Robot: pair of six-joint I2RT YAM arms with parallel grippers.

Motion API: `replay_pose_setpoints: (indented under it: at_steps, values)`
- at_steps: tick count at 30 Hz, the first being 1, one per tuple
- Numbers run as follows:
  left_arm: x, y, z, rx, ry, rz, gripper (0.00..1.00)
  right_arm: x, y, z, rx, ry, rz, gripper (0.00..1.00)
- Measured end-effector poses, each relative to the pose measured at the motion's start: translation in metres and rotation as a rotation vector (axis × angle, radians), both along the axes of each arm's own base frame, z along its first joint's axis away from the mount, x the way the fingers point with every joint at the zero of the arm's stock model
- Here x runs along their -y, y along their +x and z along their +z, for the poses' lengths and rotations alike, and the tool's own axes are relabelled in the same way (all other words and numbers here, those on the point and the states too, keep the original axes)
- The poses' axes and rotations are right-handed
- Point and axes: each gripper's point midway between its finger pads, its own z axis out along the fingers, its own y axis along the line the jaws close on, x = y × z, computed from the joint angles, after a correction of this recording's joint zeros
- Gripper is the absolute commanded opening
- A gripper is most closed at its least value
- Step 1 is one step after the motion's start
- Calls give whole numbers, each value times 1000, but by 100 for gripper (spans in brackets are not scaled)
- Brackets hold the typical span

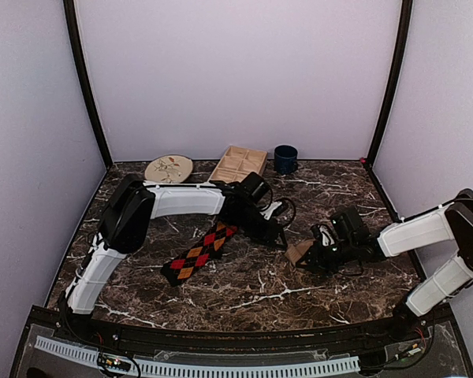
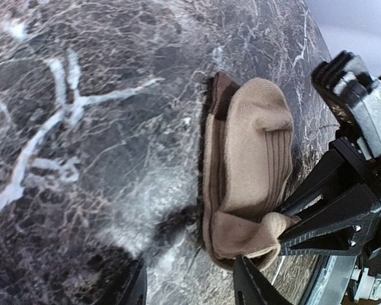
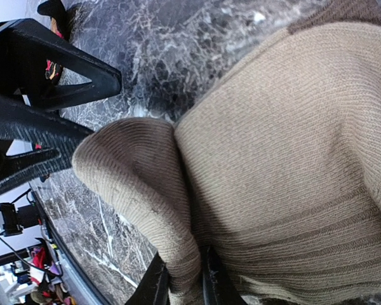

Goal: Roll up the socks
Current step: Roll the sock at the center of the board.

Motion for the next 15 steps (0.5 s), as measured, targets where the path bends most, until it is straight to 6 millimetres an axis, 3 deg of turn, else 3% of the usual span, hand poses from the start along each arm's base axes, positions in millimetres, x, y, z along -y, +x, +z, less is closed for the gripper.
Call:
replay_pose_setpoints:
  at_steps: [7,15]
  values:
    - [6,-6,1,29,-26,-20,52,2,-4,0,-49,49,-18,16]
    - [11,-8,22,84,-87,-26,55,2,-4,0,-88,91,-24,16]
